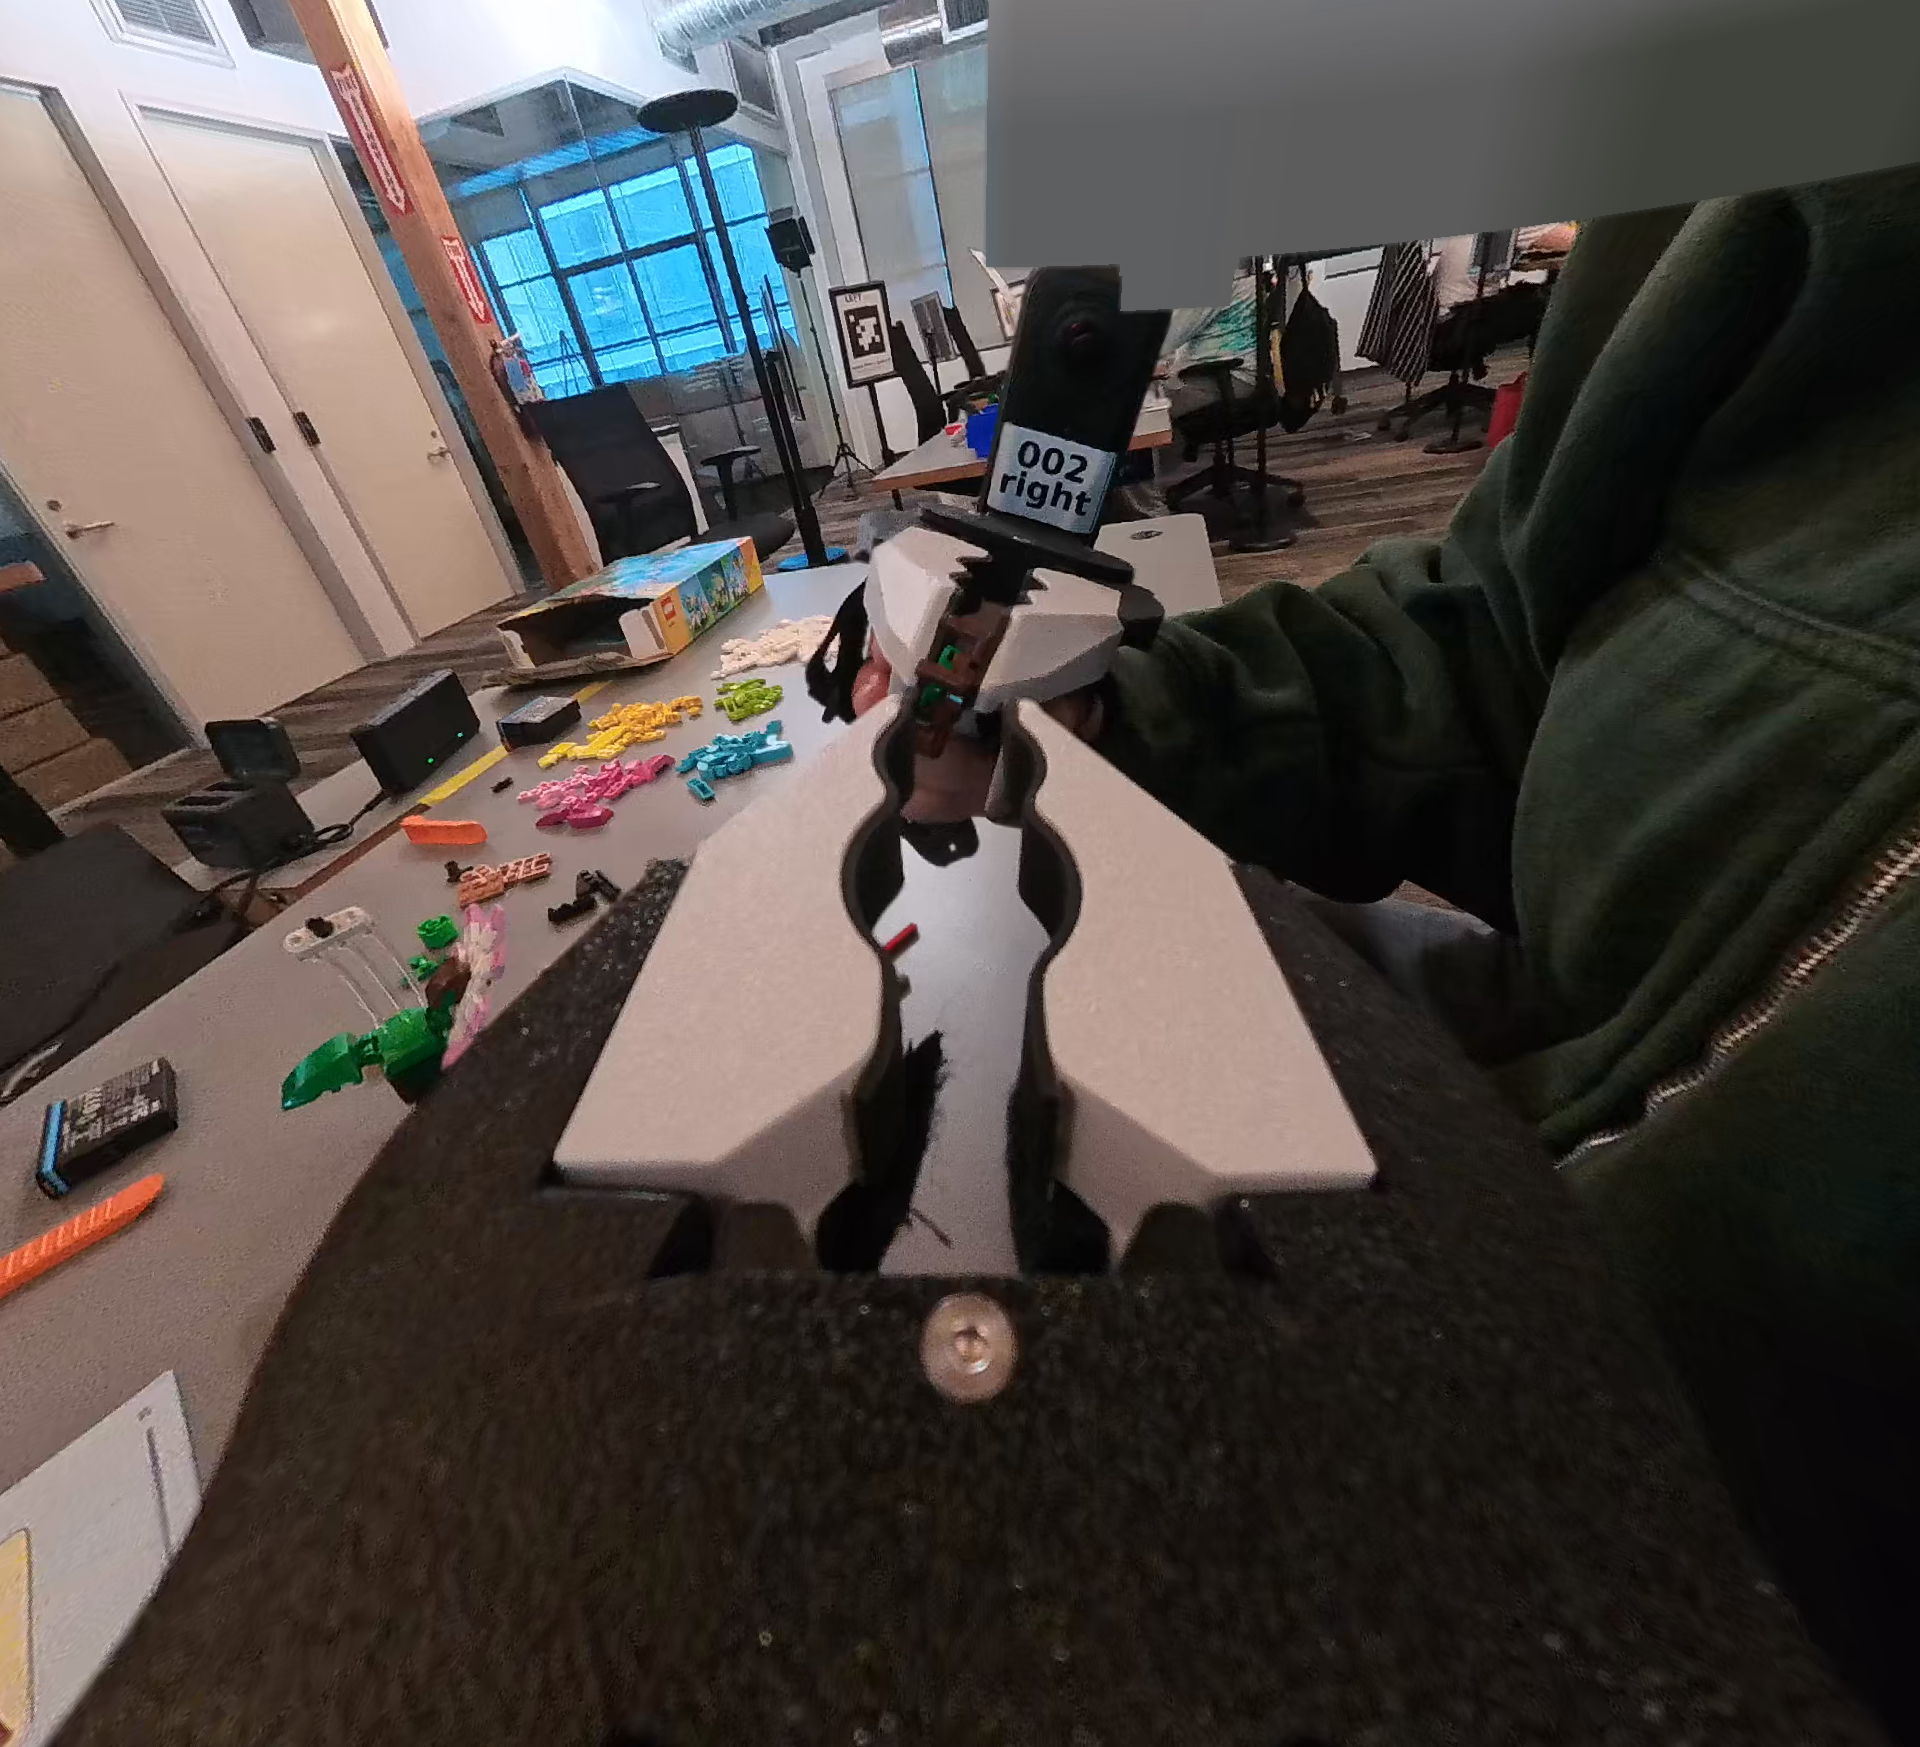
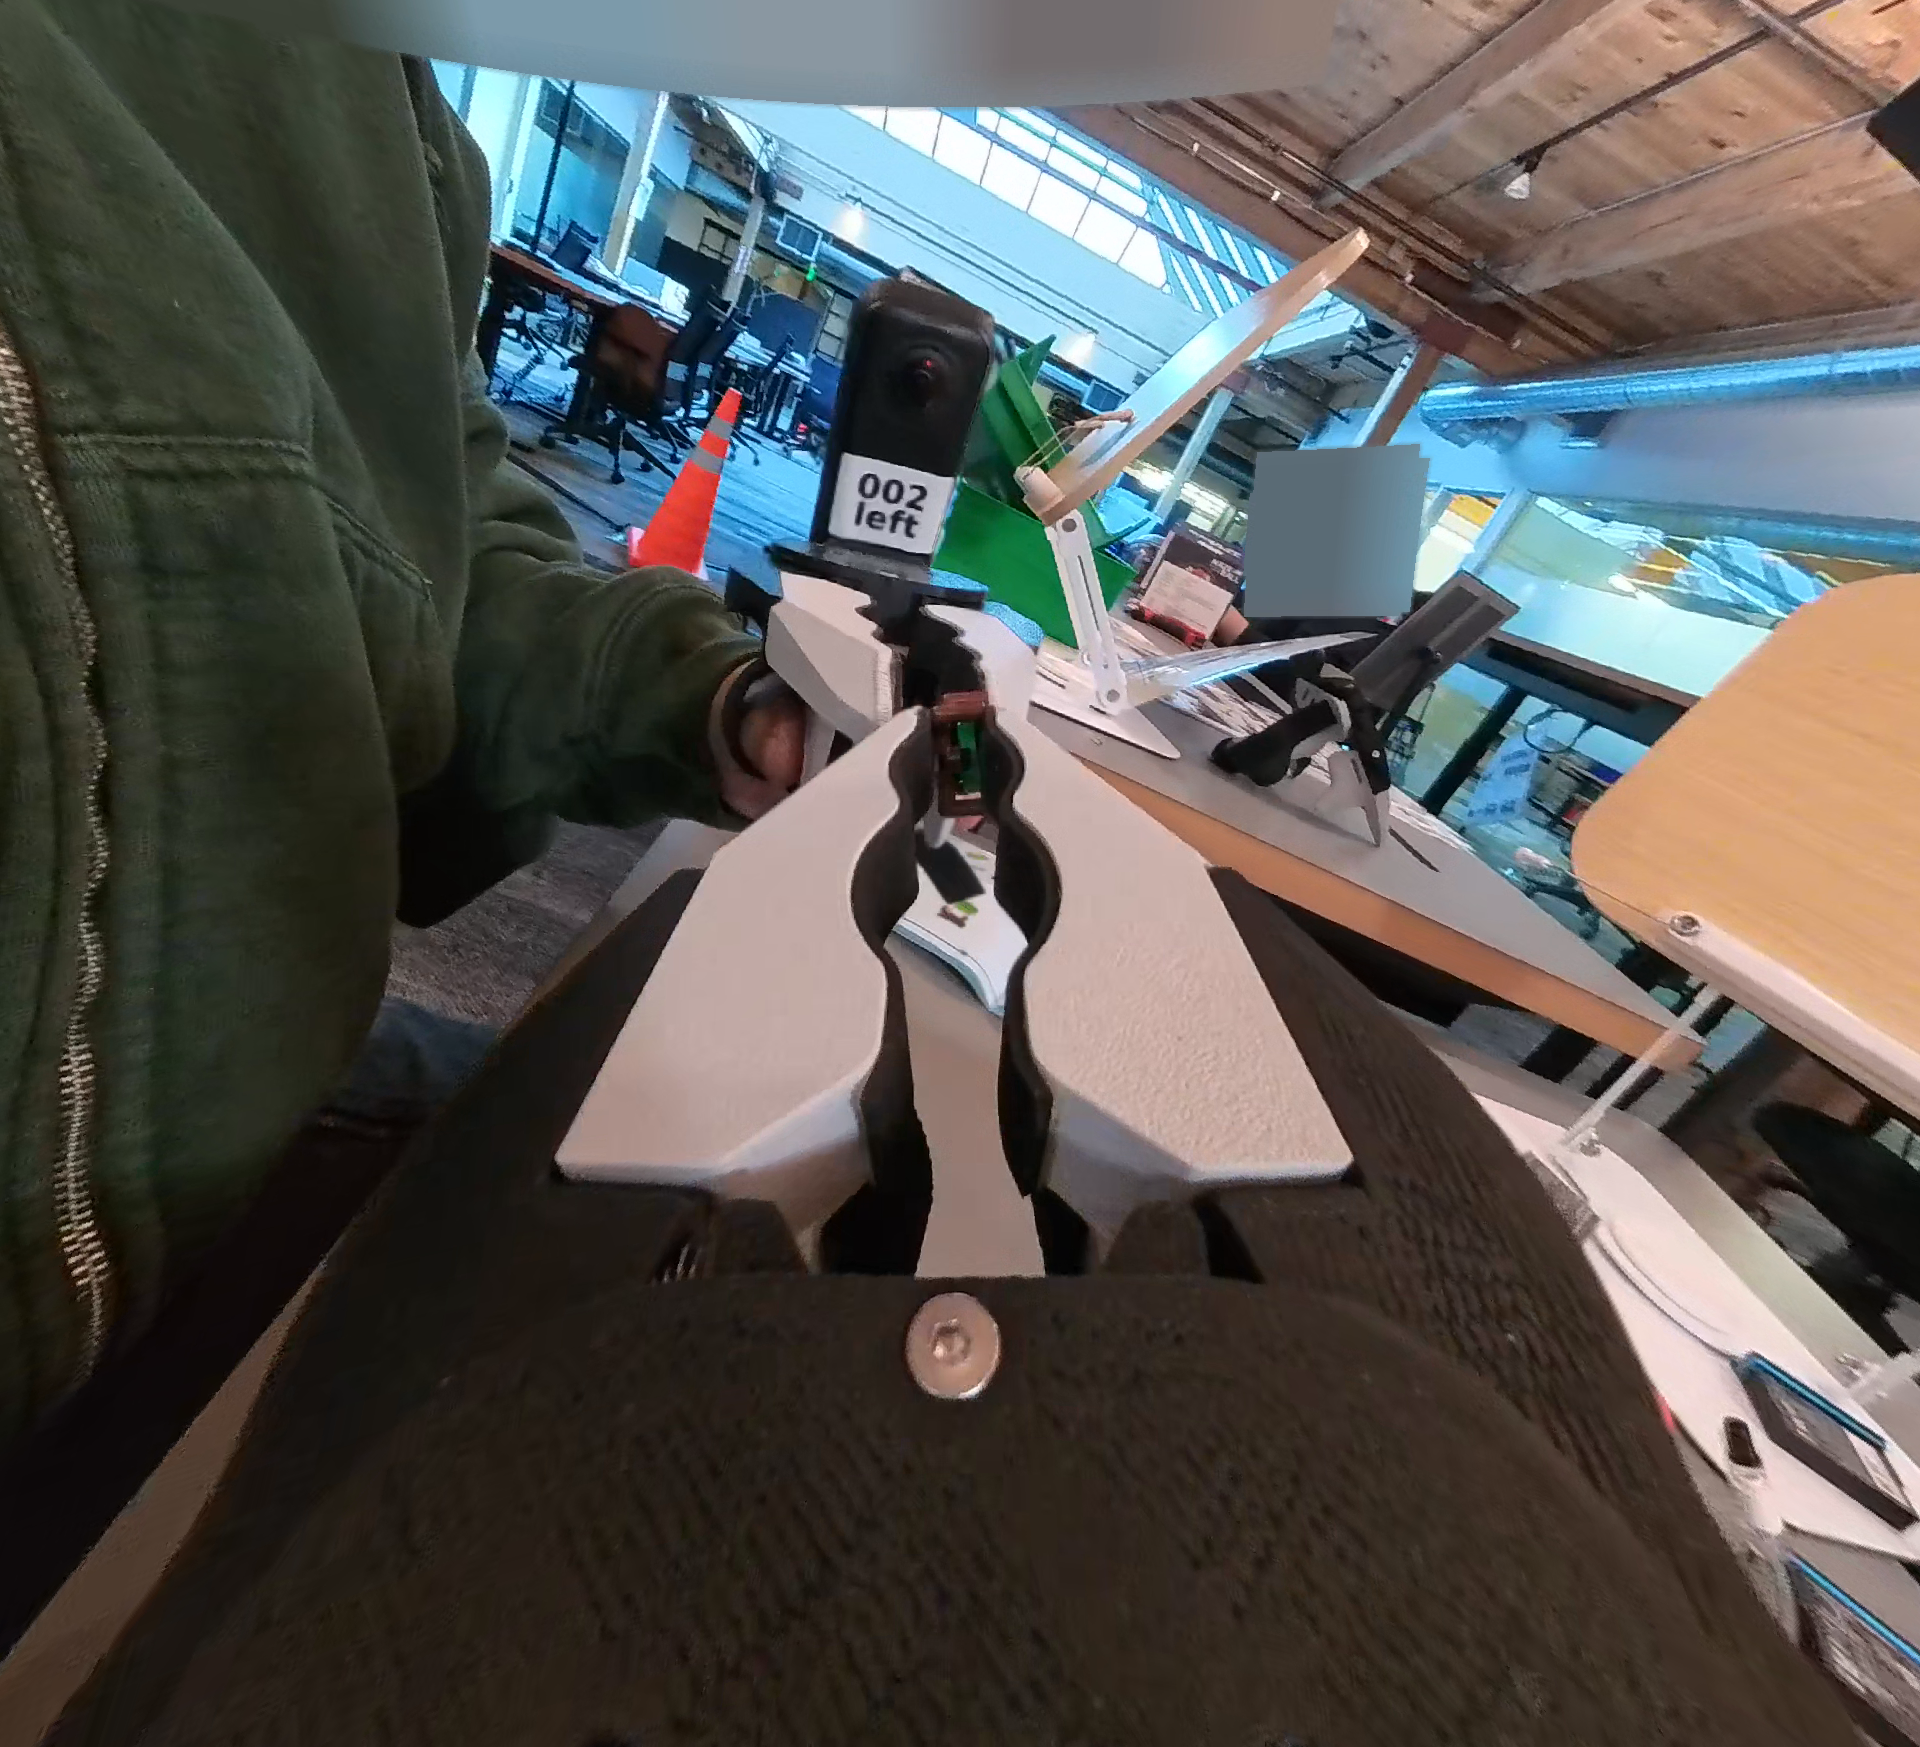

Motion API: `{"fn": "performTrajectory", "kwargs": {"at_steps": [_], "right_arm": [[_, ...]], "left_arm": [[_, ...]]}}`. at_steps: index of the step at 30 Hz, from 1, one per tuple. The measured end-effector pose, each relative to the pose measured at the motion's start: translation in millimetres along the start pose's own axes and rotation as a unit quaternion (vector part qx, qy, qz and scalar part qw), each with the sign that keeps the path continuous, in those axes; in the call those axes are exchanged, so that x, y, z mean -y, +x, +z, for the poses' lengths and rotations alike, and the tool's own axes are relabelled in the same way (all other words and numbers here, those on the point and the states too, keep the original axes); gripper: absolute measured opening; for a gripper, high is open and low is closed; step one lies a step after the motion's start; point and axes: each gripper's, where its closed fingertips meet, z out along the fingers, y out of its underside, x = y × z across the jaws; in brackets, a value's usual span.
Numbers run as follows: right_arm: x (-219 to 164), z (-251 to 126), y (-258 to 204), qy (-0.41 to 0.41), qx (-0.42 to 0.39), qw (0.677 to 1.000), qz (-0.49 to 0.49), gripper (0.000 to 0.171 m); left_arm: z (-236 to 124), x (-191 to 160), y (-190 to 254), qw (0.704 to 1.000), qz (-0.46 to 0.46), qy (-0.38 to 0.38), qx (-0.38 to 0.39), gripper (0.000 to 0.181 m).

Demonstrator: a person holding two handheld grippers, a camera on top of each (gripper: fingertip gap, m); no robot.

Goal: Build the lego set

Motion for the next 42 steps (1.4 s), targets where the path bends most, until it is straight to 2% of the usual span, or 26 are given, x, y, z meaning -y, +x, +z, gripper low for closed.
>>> {"fn": "performTrajectory", "kwargs": {"at_steps": [8,16,24,31,38,39,41,42], "right_arm": [[0,1,-1,-0.011,0.013,1.000,-0.019,0.007],[8,0,11,-0.014,0.004,0.999,-0.049,0.007],[5,-3,10,-0.051,-0.011,0.994,-0.097,0.008],[-2,-4,8,-0.073,-0.008,0.994,-0.084,0.007],[-5,-3,12,-0.081,-0.019,0.993,-0.082,0.006],[-5,-3,14,-0.085,-0.026,0.992,-0.091,0.006],[-8,-4,21,-0.106,-0.053,0.985,-0.123,0.006],[-8,-5,24,-0.116,-0.066,0.981,-0.142,0.006]], "left_arm": [[-1,-2,-4,0.998,0.055,-0.024,0.024,0.003],[2,8,-13,0.994,0.097,-0.028,0.043,0.002],[1,9,-14,0.991,0.120,-0.044,0.049,0.002],[1,2,-13,0.994,0.090,-0.054,0.030,0.002],[-1,1,-17,0.998,0.055,-0.029,0.029,0.004],[-2,1,-18,0.998,0.043,-0.025,0.030,0.006],[-5,6,-20,1.000,0.005,-0.005,0.022,0.028],[-7,9,-25,0.999,-0.020,0.008,0.028,0.027]]}}
